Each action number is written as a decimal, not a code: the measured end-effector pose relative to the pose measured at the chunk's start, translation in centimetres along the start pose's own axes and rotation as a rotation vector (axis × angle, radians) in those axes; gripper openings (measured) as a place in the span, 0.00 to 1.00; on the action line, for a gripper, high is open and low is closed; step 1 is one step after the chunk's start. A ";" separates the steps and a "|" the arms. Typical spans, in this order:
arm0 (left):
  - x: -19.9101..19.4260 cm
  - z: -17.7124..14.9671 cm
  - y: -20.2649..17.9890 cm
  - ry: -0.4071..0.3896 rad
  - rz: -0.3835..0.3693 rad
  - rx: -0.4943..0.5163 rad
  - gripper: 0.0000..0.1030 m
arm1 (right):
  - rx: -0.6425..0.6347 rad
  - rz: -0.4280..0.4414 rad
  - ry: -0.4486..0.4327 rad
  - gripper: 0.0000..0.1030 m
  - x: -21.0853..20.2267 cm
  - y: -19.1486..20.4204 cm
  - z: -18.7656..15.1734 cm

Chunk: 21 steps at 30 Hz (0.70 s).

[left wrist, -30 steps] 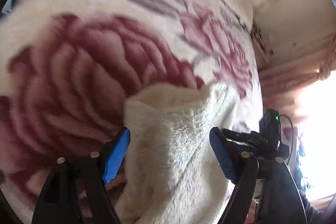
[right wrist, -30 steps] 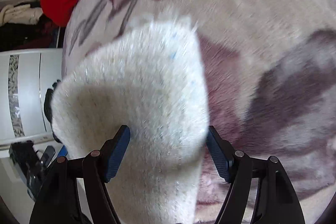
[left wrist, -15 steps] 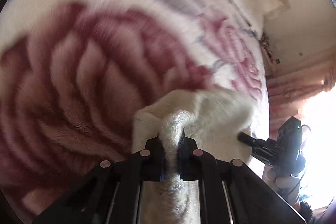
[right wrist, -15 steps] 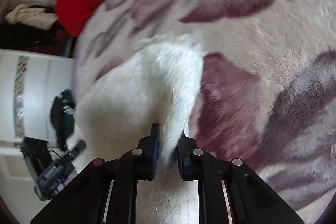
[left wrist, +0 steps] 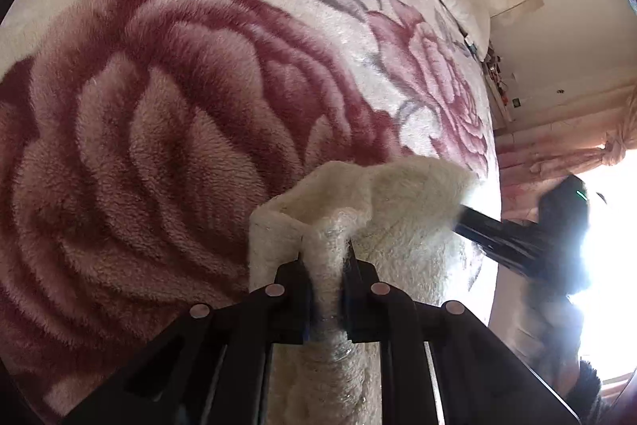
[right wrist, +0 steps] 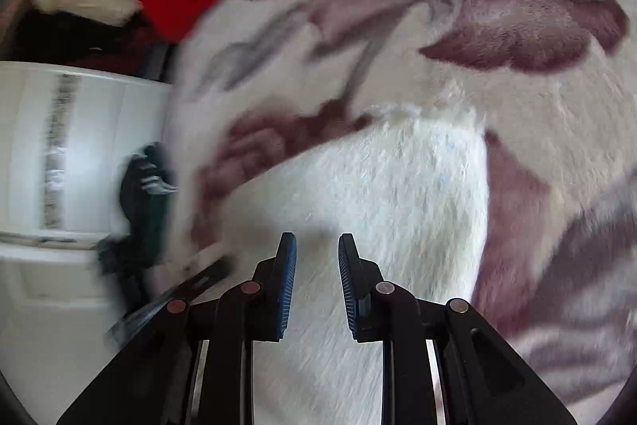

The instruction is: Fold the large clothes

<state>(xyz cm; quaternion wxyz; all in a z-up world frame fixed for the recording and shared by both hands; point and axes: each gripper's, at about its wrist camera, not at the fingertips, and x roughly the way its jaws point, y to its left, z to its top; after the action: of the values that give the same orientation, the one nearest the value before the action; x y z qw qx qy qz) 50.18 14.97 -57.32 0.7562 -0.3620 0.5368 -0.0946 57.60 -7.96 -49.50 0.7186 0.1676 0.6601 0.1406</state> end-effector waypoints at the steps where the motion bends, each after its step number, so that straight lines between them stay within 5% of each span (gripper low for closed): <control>1: 0.4 0.1 0.3 0.002 -0.013 -0.011 0.12 | -0.025 -0.070 0.024 0.23 2.2 0.1 1.0; 3: 1.1 0.3 0.7 0.009 -0.023 -0.025 0.12 | 0.003 -0.108 0.090 0.23 6.0 -0.7 2.6; 8: -0.5 0.4 -0.5 0.022 -0.024 -0.025 0.13 | 0.021 -0.101 0.098 0.24 4.2 -0.1 3.0; 10: -2.4 0.0 -2.2 0.005 0.015 0.021 0.14 | -0.038 -0.105 0.087 0.24 1.3 1.5 0.5; 14: -6.3 -2.1 -5.2 -0.071 0.124 0.157 0.17 | -0.121 0.019 0.177 0.24 -1.1 3.5 -5.7; 17: -7.3 -3.1 -4.4 -0.081 0.183 0.160 0.17 | -0.144 0.063 0.264 0.24 2.2 5.6 -9.1; 21: -7.5 -4.7 -0.8 -0.069 0.240 0.055 0.17 | -0.212 -0.083 0.297 0.24 9.2 7.7 -10.7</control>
<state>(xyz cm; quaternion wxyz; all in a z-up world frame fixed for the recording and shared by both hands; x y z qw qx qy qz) 43.23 16.29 -51.96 0.7898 -0.2773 0.5471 -0.0056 47.96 3.48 -55.27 0.6323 0.0409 0.7467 0.2027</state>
